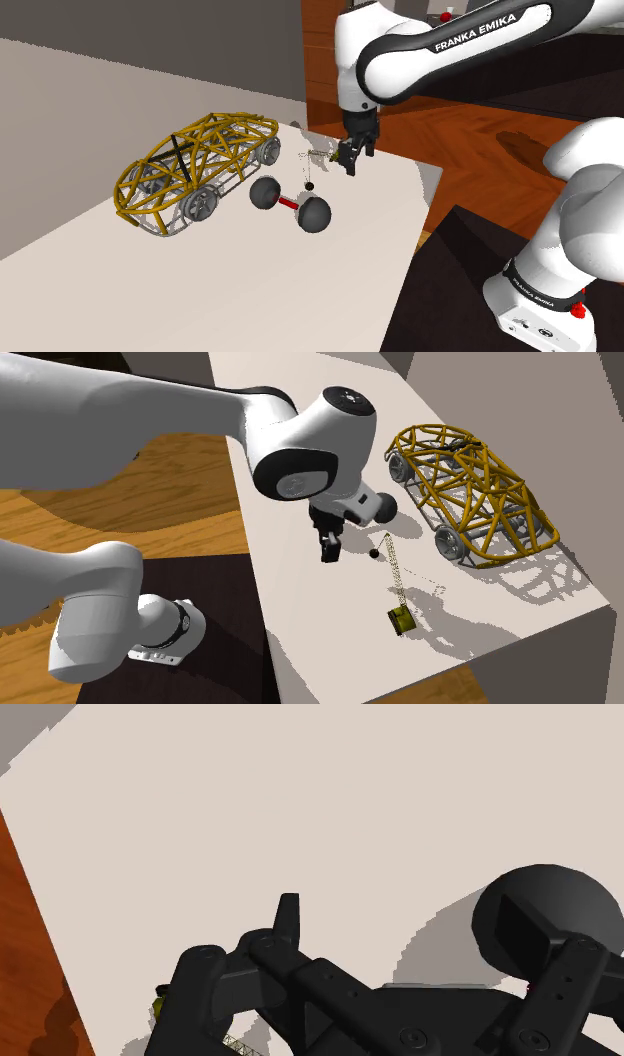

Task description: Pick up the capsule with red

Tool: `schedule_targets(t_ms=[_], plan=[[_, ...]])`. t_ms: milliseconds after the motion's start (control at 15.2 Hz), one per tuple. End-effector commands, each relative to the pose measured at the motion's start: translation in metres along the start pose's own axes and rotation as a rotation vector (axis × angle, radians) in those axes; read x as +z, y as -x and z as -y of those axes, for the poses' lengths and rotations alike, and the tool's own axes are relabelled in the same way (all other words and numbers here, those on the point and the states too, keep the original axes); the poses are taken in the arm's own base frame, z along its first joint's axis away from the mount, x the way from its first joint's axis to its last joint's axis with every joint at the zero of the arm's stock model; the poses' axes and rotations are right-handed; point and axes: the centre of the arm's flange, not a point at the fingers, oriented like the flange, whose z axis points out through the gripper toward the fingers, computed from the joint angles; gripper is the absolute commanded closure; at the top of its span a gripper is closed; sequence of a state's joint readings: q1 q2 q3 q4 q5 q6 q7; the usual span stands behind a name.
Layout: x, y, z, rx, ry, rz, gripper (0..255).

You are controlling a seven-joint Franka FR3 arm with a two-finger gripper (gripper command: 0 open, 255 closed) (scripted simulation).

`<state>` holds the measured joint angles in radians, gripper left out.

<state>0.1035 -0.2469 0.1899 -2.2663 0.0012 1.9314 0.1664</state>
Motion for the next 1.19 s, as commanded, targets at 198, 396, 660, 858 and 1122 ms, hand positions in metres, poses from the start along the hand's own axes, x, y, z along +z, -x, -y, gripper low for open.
schedule_targets(t_ms=[198, 396, 660, 858, 1122], plan=[[0.023, -0.045, 0.039, -0.038, -0.012, -0.023, 0], [0.036, -0.071, 0.063, -0.061, -0.019, -0.036, 0], [0.052, -0.105, 0.096, -0.091, -0.027, -0.054, 0], [0.064, -0.13, 0.121, -0.114, -0.034, -0.067, 0], [0.081, -0.144, 0.135, -0.126, -0.037, -0.074, 0]])
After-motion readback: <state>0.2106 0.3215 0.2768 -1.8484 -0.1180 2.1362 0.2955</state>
